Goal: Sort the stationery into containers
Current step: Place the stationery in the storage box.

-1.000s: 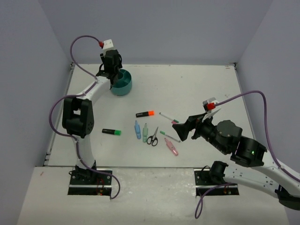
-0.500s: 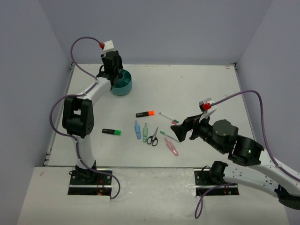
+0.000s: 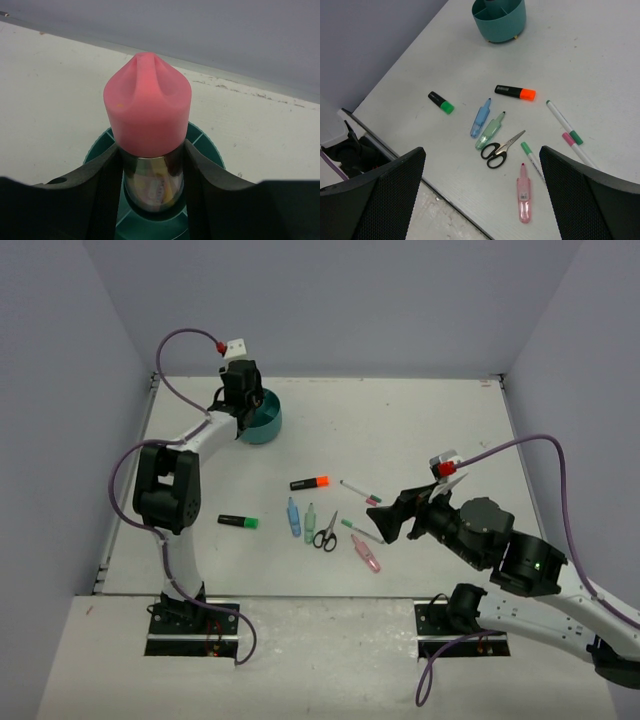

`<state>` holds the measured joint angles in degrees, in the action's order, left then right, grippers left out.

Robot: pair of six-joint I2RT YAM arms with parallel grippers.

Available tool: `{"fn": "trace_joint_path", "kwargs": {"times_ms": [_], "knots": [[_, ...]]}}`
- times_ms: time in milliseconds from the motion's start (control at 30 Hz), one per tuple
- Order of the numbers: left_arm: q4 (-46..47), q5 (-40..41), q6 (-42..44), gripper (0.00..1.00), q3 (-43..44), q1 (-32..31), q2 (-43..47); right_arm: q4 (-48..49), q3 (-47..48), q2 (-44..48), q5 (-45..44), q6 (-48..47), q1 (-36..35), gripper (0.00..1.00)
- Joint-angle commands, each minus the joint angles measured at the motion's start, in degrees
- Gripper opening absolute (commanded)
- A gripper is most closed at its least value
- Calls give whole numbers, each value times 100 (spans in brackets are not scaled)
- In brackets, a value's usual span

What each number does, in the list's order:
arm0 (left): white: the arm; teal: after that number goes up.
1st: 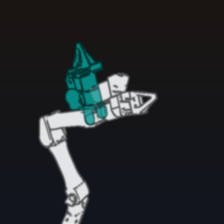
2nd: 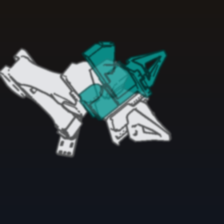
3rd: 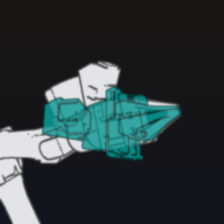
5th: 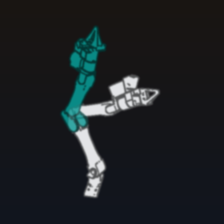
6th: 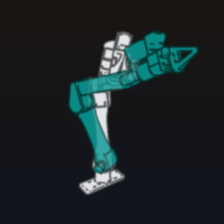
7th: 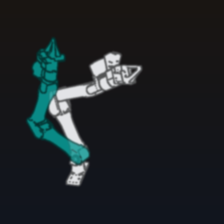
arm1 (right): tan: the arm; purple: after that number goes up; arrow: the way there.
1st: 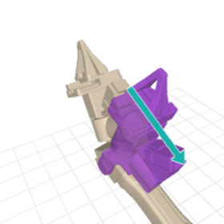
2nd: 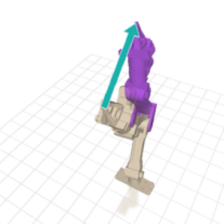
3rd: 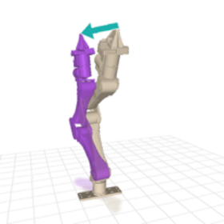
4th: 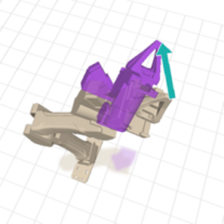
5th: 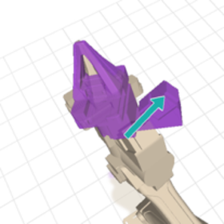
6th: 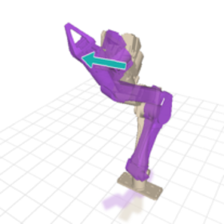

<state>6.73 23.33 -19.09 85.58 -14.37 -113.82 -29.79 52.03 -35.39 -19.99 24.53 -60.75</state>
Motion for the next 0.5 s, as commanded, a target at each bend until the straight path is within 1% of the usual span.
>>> {"fn": "trace_joint_path", "kwargs": {"times_ms": [0,67,100,167,200,367,433,467], "knots": [[404,-22,-60,8,11,-4,191,61,-20,58,7,2,-16,99],[386,-66,-60,17,-25,-4,216,61,-16,50,21,-1,-9,99],[405,-105,-60,24,-63,-4,235,61,-10,50,21,-1,-15,99],[413,-136,-88,47,-105,-4,284,61,-12,29,50,2,-16,99],[405,-137,-114,57,-130,-4,311,60,-18,22,55,8,-16,99],[354,-202,-333,73,-316,-4,723,-79,5,-219,-52,154,17,99],[305,-215,-433,84,-407,-4,957,-89,-16,-408,43,233,95,99],[265,-208,-533,97,-492,-12,1180,-89,-32,-600,114,258,143,99]]}}
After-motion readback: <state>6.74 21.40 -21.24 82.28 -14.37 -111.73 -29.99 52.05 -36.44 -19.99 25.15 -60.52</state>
